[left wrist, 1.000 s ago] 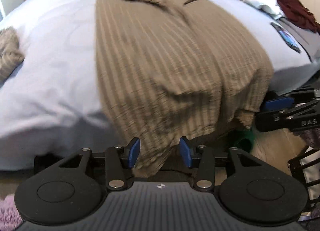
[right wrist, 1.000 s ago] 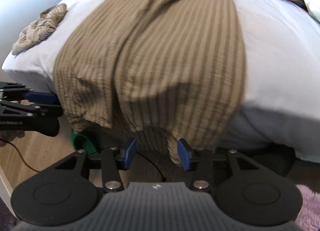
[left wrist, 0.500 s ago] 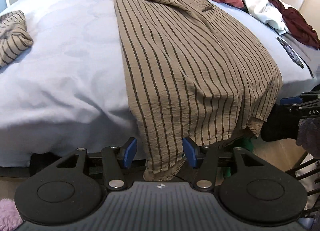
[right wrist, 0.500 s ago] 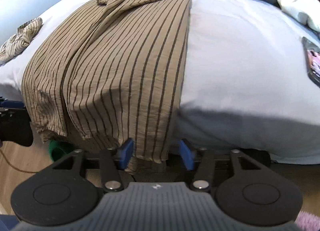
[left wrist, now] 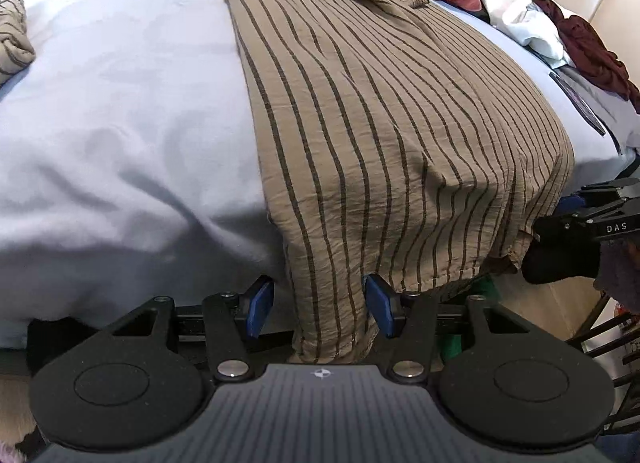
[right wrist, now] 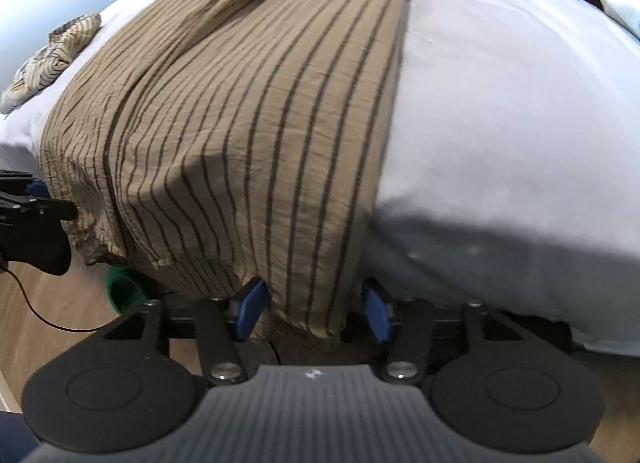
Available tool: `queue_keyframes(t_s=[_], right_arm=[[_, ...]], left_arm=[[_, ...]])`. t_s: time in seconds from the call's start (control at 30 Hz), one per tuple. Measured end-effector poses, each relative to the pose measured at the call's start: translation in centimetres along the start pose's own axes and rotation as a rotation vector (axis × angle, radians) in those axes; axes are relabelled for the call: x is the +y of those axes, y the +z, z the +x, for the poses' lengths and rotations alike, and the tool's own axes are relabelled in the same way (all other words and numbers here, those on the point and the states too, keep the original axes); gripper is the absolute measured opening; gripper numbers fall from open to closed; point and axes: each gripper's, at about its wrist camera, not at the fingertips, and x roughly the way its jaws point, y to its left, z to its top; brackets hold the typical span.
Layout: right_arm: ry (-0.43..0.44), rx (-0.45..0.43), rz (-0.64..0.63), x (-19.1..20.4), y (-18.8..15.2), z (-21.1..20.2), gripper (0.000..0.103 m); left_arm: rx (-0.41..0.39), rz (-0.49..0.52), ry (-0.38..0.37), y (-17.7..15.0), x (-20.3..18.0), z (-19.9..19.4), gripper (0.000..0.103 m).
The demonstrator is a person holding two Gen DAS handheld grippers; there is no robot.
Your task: Fold clothes
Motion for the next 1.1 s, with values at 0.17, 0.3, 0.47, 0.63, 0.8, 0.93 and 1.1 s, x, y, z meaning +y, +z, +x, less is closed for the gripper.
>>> queue_keyframes(t_s=[0.17, 0.3, 0.47, 0.63, 0.8, 0.93, 1.1], right_arm=[[0.017, 0.002, 0.001, 0.1, 0.1, 0.5, 0.024], [0.035, 0.025, 0.011, 0.0, 0.0, 0.6, 0.014], [0.069, 0.063, 0.007, 0.6, -0.1, -0.2, 0.006], [0.117, 0.093, 0.005, 1.5, 0.6, -2.1, 0.003], [0.193, 0.091, 0.008, 2.6, 1.7, -5.2, 0.003], [0.246, 0.077, 0.018, 2.1, 2.7, -8.1, 0.003], [0.334, 0.005, 0.071, 0.6, 4.6, -11.1, 0.003]], left_arm=[[0.056, -0.02, -0.019, -0.2, 0.4, 0.9, 0.042], [0.059, -0.02, -0.052, 0.0, 0.6, 0.6, 0.025], [0.097, 0.022, -0.082, 0.1, -0.1, -0.1, 0.004], [0.125, 0.115, -0.125, 0.8, -1.6, -2.2, 0.001], [0.14, 0.134, -0.187, 2.6, -2.3, -4.5, 0.0], [0.139, 0.144, -0.259, 5.1, -2.4, -6.0, 0.0], [0.074, 0.103, -0.364, 8.0, -1.1, -8.5, 0.0]])
